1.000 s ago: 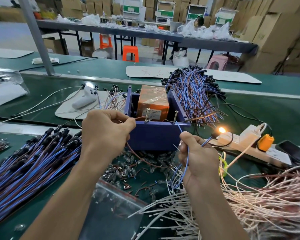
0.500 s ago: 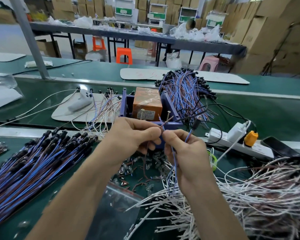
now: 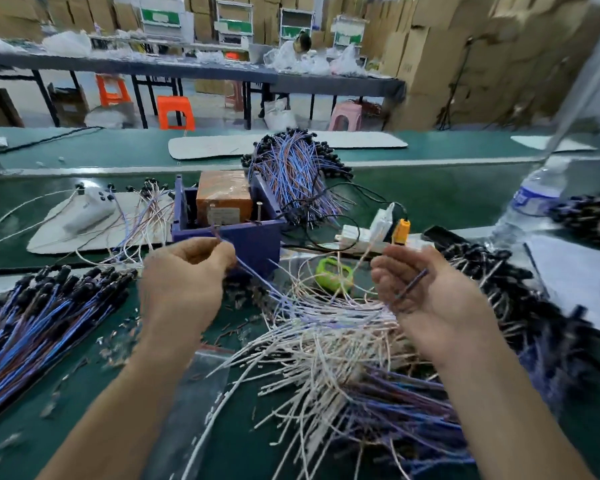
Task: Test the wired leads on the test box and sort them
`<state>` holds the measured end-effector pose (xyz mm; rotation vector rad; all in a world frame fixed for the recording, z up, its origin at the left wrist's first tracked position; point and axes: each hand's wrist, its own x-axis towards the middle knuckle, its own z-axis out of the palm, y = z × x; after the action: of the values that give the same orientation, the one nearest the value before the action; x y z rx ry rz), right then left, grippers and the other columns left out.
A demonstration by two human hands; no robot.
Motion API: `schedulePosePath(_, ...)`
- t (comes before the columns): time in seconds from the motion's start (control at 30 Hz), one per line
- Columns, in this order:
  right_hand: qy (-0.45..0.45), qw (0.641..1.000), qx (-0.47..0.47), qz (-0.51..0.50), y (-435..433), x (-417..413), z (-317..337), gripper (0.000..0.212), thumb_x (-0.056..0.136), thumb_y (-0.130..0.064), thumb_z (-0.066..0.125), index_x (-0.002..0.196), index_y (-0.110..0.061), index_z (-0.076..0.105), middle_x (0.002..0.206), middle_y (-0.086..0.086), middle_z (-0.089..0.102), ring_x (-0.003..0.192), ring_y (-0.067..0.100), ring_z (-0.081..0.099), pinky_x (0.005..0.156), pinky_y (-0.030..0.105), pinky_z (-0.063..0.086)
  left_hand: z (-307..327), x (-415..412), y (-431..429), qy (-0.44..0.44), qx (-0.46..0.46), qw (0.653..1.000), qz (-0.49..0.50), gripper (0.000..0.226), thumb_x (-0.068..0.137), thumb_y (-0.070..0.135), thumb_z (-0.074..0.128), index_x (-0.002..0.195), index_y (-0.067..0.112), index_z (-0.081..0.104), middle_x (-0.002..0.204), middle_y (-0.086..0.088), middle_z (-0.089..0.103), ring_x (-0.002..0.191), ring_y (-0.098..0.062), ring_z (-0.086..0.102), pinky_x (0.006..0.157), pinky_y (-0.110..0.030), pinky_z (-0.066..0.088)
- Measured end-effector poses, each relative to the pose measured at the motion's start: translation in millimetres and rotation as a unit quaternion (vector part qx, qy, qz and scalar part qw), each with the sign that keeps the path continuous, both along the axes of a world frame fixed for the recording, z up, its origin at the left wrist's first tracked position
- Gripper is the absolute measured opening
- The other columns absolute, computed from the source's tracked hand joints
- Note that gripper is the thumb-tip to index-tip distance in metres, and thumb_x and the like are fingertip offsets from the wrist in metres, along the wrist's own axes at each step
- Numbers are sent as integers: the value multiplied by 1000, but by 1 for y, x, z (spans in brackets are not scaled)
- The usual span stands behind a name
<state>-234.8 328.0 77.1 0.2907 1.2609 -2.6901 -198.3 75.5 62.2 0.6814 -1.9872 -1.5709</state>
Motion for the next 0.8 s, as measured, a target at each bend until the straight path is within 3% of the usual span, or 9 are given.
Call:
schedulePosePath(0.1, 9, 996, 78, -43, 47, 16, -7, 48, 109, -29, 41, 89, 7, 67, 78, 24, 72, 68, 31, 73, 57, 34, 62, 1, 13, 15, -7, -85, 995, -41, 33, 81, 37, 85, 62, 60, 70, 59, 23, 70, 52, 6, 65, 59, -25, 52)
schedulePosePath(0.17, 1, 975, 210, -76, 77, 26, -14, 48, 110, -27, 41, 90, 7, 67, 74, 22, 72, 62, 28, 72, 54, 33, 61, -3, 14, 31, -29, -102, 987, -118, 26, 78, 40, 86, 67, 58, 73, 60, 18, 72, 49, 3, 63, 56, -28, 52)
schedulePosePath(0.23, -9, 929, 360, -78, 103, 33, -21, 53, 111, -29, 38, 85, 6, 68, 67, 21, 72, 50, 24, 66, 48, 30, 57, -8, 15, 52, -89, -129, 959, -235, 8, 78, 43, 84, 76, 48, 78, 64, 12, 74, 53, -3, 66, 63, -36, 59)
schedulePosePath(0.3, -15, 884, 461, -71, 127, 37, -27, 57, 111, -31, 37, 79, 4, 69, 62, 19, 70, 44, 23, 61, 44, 31, 50, -14, 15, 79, -133, -154, 920, -335, 4, 80, 43, 82, 77, 41, 79, 65, 9, 75, 51, -3, 63, 58, -32, 57)
schedulePosePath(0.43, -42, 760, 648, -43, 161, 39, -33, 53, 104, -32, 45, 65, -7, 73, 57, 8, 71, 47, 16, 63, 59, 31, 44, -27, 9, 130, -163, -146, 893, -393, 17, 84, 42, 80, 71, 31, 79, 63, 2, 74, 47, -8, 56, 47, -27, 48)
schedulePosePath(0.5, -66, 730, 679, -33, 171, 38, -35, 47, 96, -29, 52, 60, -7, 73, 55, 6, 70, 46, 14, 63, 61, 32, 50, -33, 5, 148, -168, -115, 899, -388, 19, 85, 40, 80, 70, 28, 79, 62, 0, 74, 47, -11, 55, 47, -28, 46)
schedulePosePath(0.63, -74, 645, 760, -23, 179, 32, -37, 38, 86, -19, 59, 52, -2, 63, 58, 16, 68, 58, 27, 65, 63, 37, 56, -37, 1, 170, -158, -188, 899, -363, 28, 86, 43, 78, 60, 34, 76, 48, 6, 65, 33, -3, 45, 35, -17, 34)
schedulePosePath(0.7, -73, 629, 773, -50, 181, 31, -41, 33, 86, -19, 61, 63, 4, 66, 59, 15, 67, 63, 32, 67, 62, 36, 56, -36, 0, 175, -165, -213, 896, -352, 31, 87, 45, 78, 58, 33, 75, 45, 8, 63, 31, -3, 45, 33, -17, 33)
schedulePosePath(0.8, -69, 607, 785, -105, 180, 32, -51, 21, 85, -18, 63, 77, 0, 69, 66, 13, 69, 68, 29, 67, 64, 40, 57, -34, -1, 177, -187, -258, 889, -330, 31, 86, 53, 77, 65, 31, 76, 46, 13, 63, 39, -7, 54, 44, -20, 40)
